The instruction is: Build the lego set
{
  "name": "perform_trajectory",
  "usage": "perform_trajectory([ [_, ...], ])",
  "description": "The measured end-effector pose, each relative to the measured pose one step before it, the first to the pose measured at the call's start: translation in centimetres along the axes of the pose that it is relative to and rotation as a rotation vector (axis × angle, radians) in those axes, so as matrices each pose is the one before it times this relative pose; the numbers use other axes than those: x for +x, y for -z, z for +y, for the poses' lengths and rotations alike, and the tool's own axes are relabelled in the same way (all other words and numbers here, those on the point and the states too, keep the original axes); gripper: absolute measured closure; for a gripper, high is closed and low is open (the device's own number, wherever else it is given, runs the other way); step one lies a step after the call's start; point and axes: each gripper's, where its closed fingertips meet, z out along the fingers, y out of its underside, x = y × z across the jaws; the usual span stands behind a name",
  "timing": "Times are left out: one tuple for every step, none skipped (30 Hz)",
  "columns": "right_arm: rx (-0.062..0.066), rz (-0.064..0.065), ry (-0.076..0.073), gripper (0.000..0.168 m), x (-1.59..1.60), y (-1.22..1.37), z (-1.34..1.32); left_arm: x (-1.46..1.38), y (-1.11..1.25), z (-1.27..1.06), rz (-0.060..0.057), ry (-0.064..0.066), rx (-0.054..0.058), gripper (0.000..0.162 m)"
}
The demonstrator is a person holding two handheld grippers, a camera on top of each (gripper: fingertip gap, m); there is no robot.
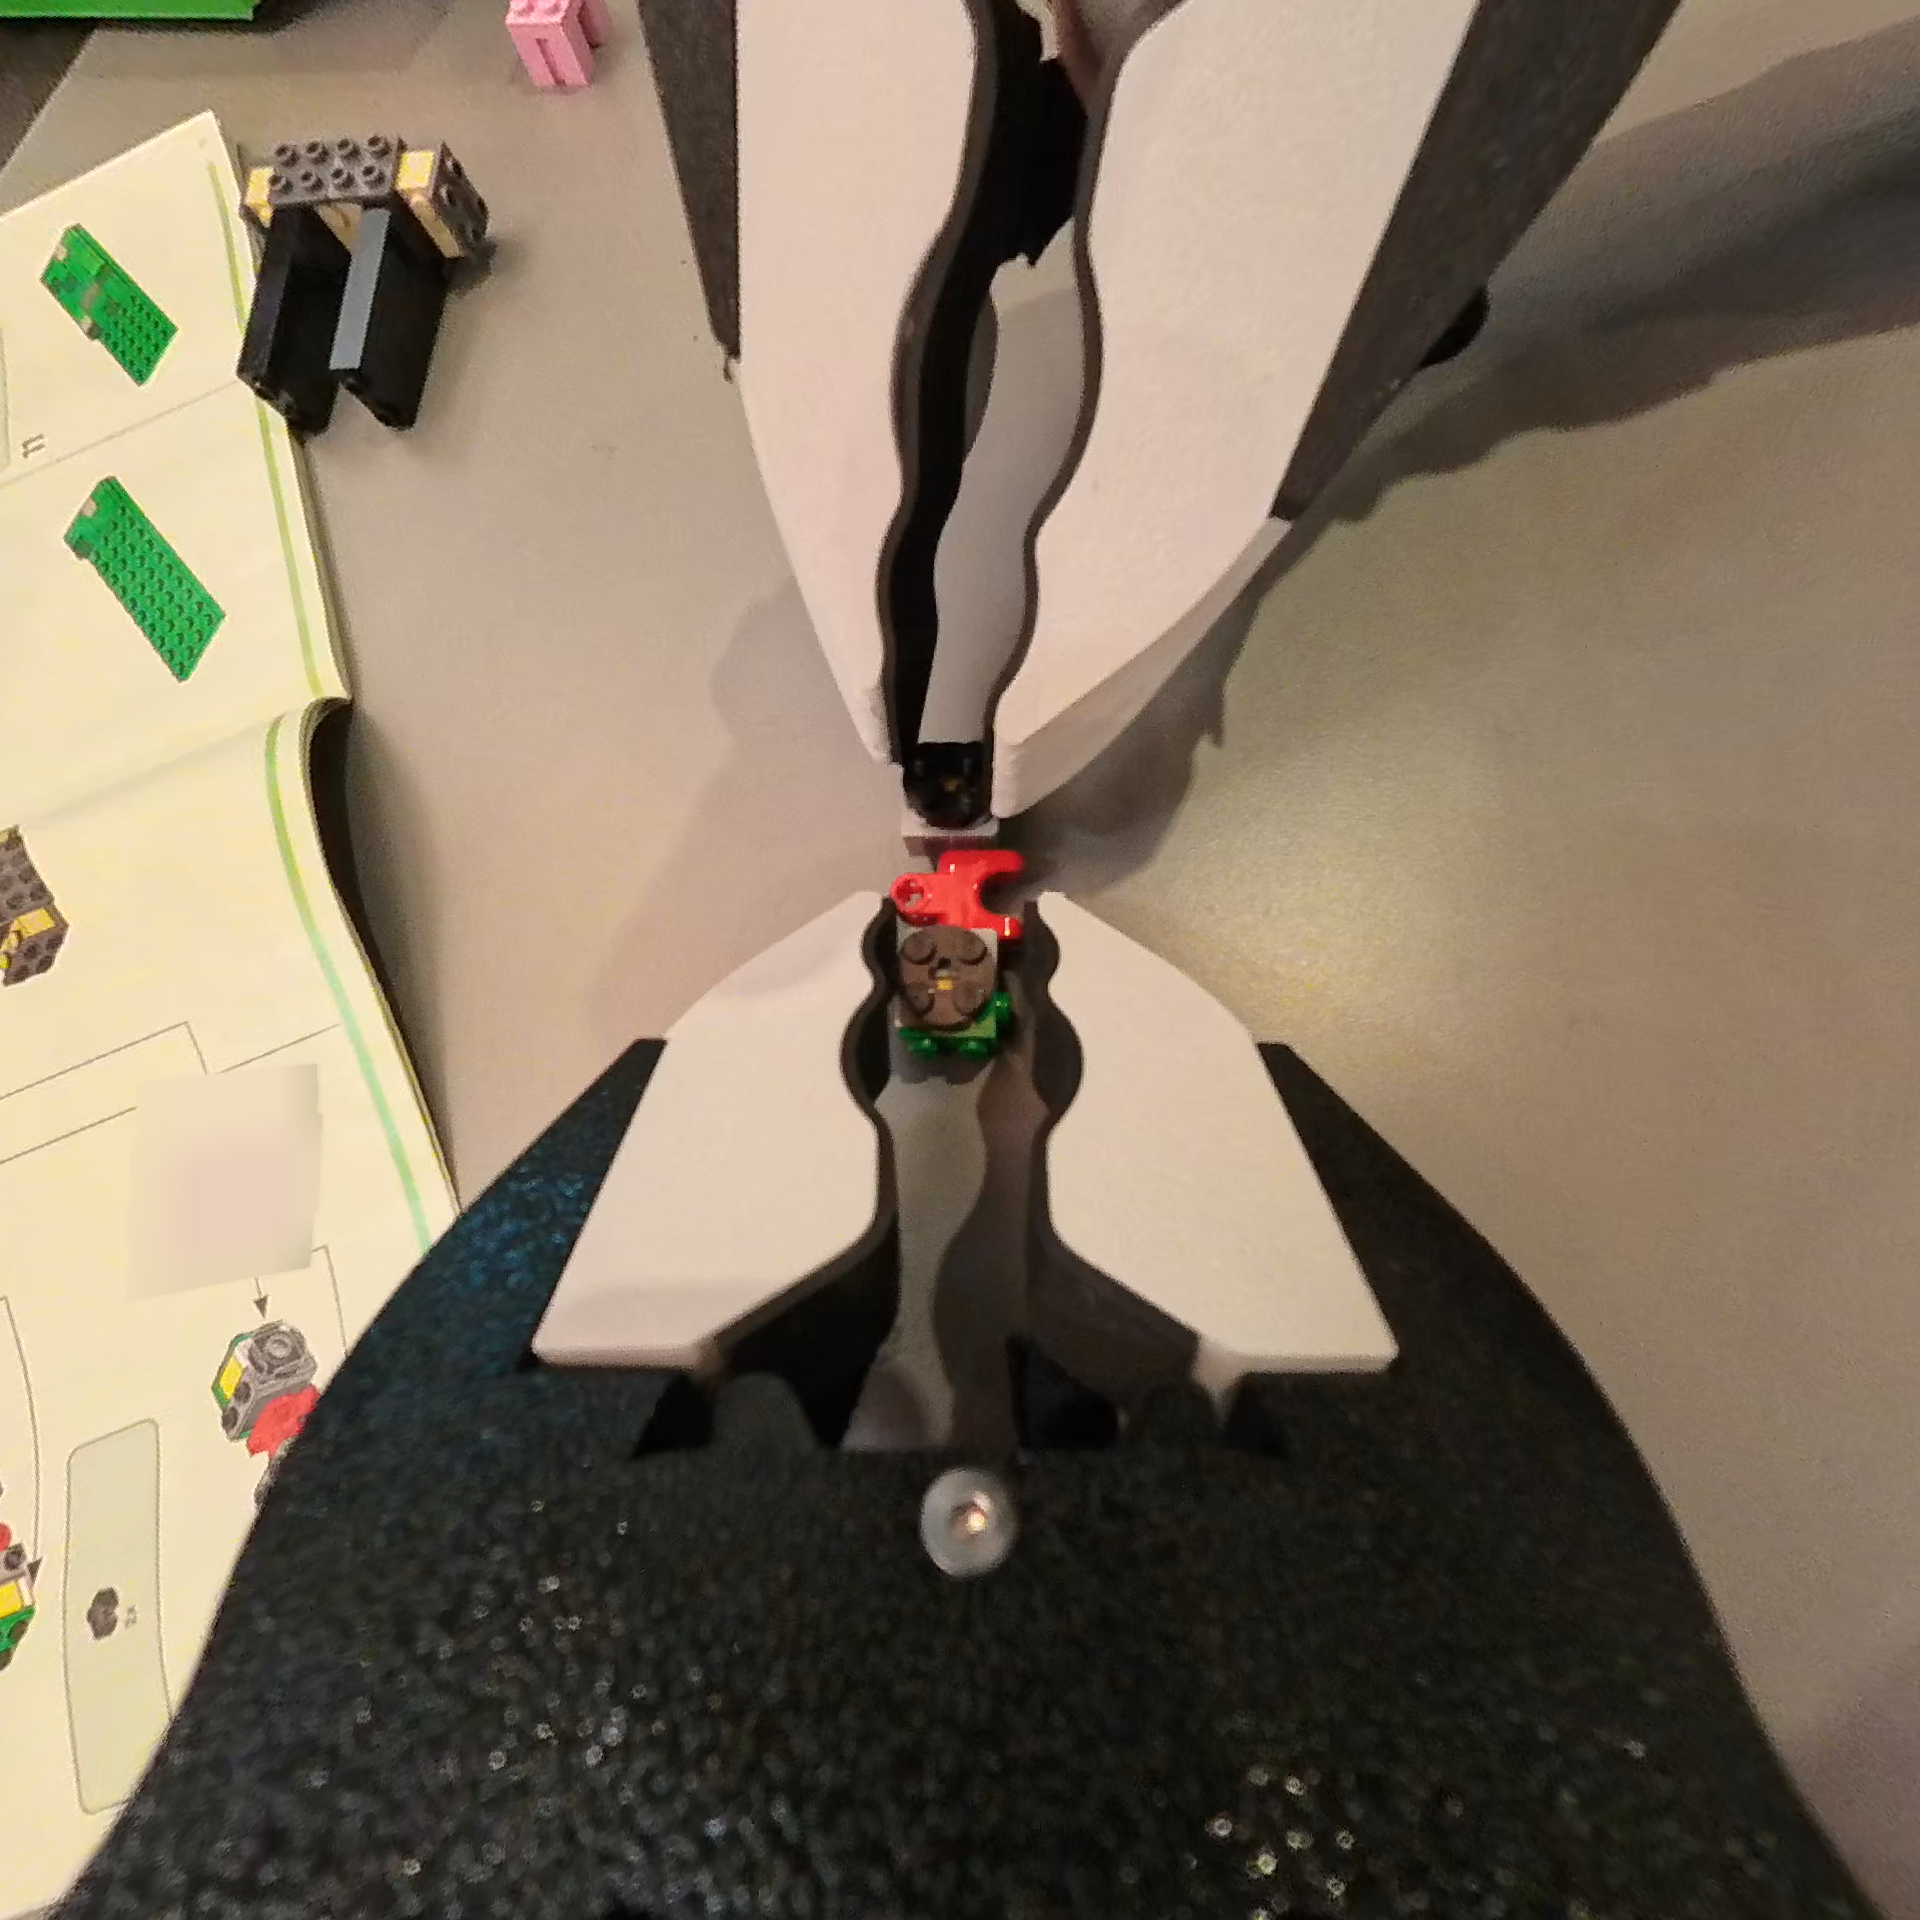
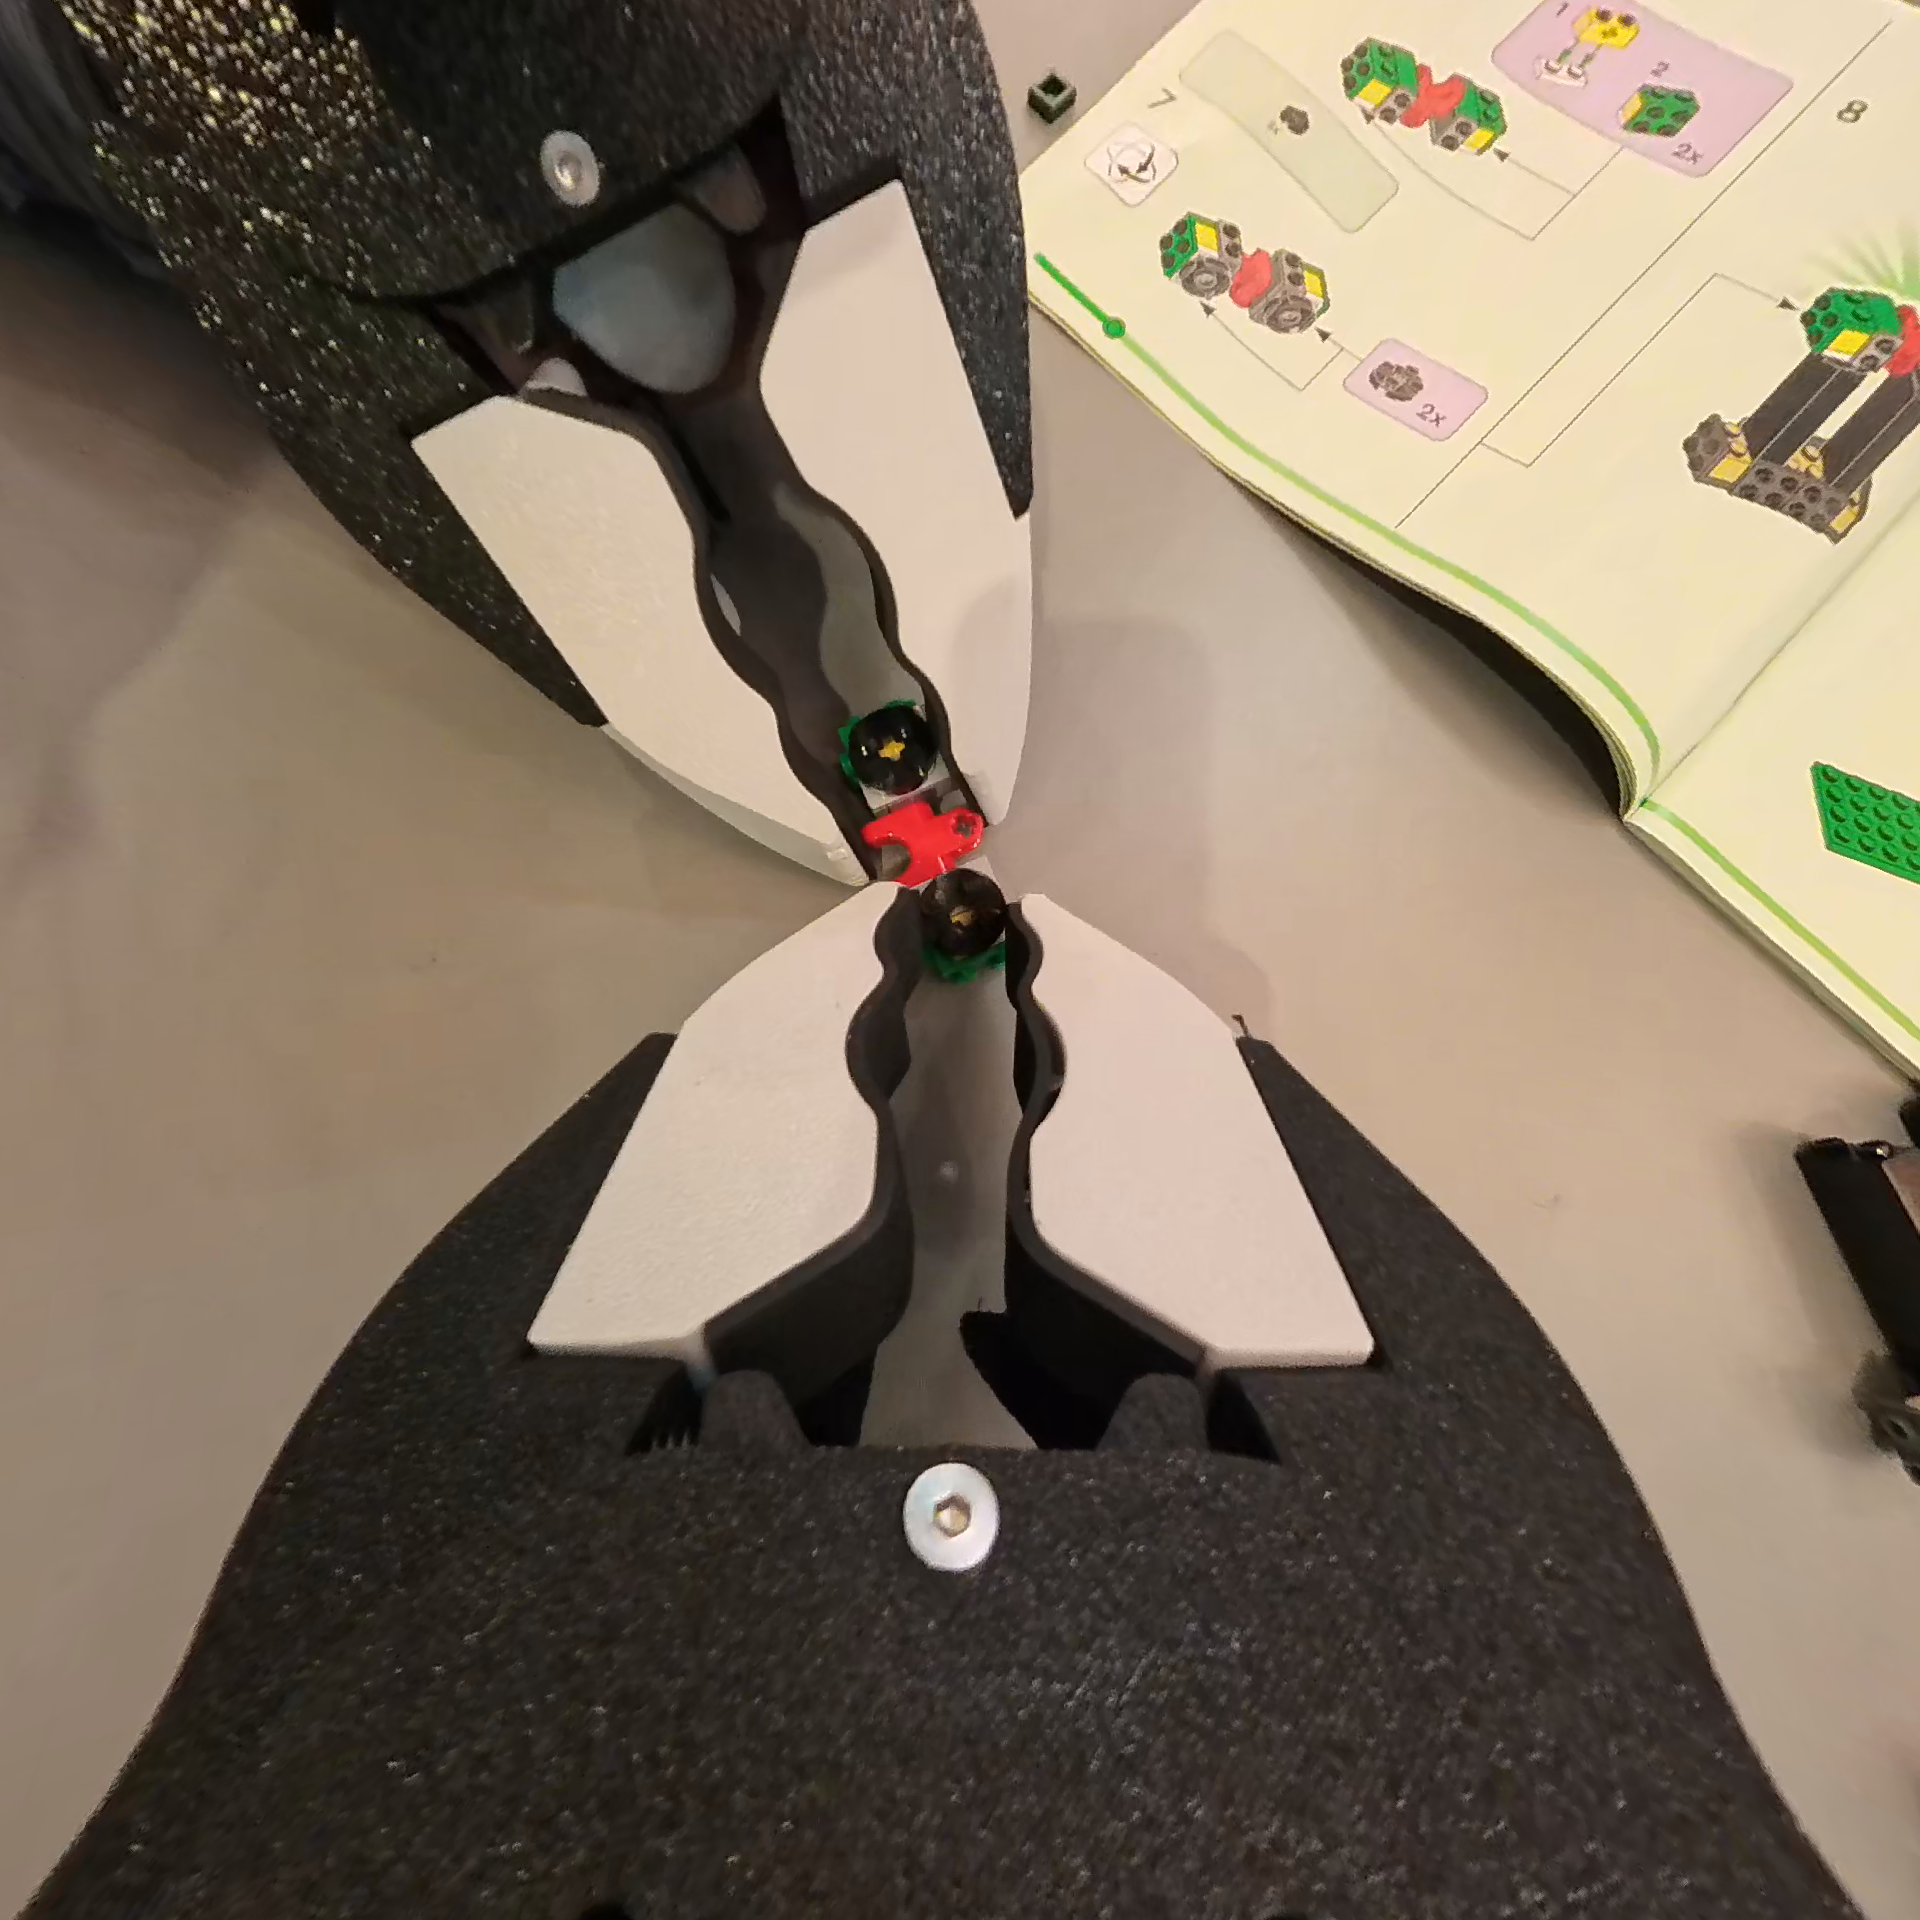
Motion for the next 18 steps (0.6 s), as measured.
perform_trajectory([
  [-0.0014, 0.0002, -0.0018, 0.153, 0.015, -0.019, -0.002, -0.009, 0.000, 0.000, -0.0001, 0.0018, 0.0005, 0.139],
  [-0.0009, 0.0000, -0.0007, 0.153, 0.011, -0.003, 0.001, 0.011, -0.006, 0.005, 0.0005, 0.0015, 0.0006, 0.139],
  [-0.0003, 0.0007, -0.0002, 0.153, 0.011, -0.004, -0.003, -0.007, -0.003, -0.005, 0.0005, 0.0009, 0.0008, 0.139],
  [-0.0001, 0.0000, -0.0019, 0.153, -0.001, -0.011, 0.003, 0.001, 0.002, -0.002, 0.0007, 0.0010, 0.0010, 0.139],
  [0.0002, -0.0003, -0.0010, 0.153, -0.002, 0.001, 0.001, 0.005, -0.003, 0.007, 0.0008, 0.0012, 0.0008, 0.139],
  [0.0004, 0.0003, 0.0001, 0.153, 0.005, -0.003, -0.006, 0.000, -0.005, -0.006, 0.0006, 0.0010, 0.0005, 0.139],
  [0.0003, -0.0002, -0.0006, 0.153, -0.001, -0.002, 0.013, 0.000, 0.001, -0.002, 0.0003, 0.0004, 0.0005, 0.139],
  [0.0004, -0.0006, -0.0017, 0.153, 0.002, -0.004, -0.006, 0.002, 0.006, 0.001, 0.0001, 0.0002, 0.0007, 0.139],
  [0.0008, -0.0005, -0.0011, 0.153, 0.004, -0.001, -0.005, 0.006, -0.003, -0.006, 0.0002, 0.0005, 0.0005, 0.139],
  [0.0010, -0.0007, -0.0006, 0.153, -0.005, -0.005, -0.010, 0.002, 0.001, -0.001, 0.0004, 0.0007, 0.0004, 0.139],
  [0.0018, -0.0004, -0.0006, 0.153, -0.001, -0.011, -0.021, 0.001, 0.000, -0.003, 0.0004, 0.0004, 0.0007, 0.139],
  [0.0022, -0.0001, -0.0014, 0.153, -0.008, -0.030, -0.030, 0.002, -0.001, -0.004, 0.0004, 0.0006, 0.0007, 0.139],
  [0.0005, -0.0023, -0.0015, 0.151, -0.039, -0.047, -0.013, 0.003, 0.001, -0.002, 0.0004, 0.0008, 0.0005, 0.139],
  [-0.0012, -0.0028, -0.0008, 0.151, -0.046, -0.058, 0.012, -0.001, -0.005, 0.007, 0.0003, 0.0002, 0.0004, 0.139],
  [-0.0015, 0.0014, 0.0005, 0.150, 0.004, -0.053, 0.020, 0.004, -0.003, -0.006, 0.0002, 0.0001, 0.0005, 0.139],
  [-0.0009, 0.0026, 0.0013, 0.150, 0.020, -0.037, 0.021, 0.005, 0.007, 0.002, 0.0003, 0.0003, 0.0005, 0.139],
  [0.0008, 0.0029, 0.0011, 0.149, 0.027, -0.026, -0.003, -0.001, 0.000, -0.003, 0.0003, 0.0003, 0.0006, 0.139],
  [0.0005, 0.0011, 0.0002, 0.148, 0.012, 0.002, 0.001, 0.000, 0.001, -0.001, 0.0004, 0.0004, 0.0005, 0.139],
])
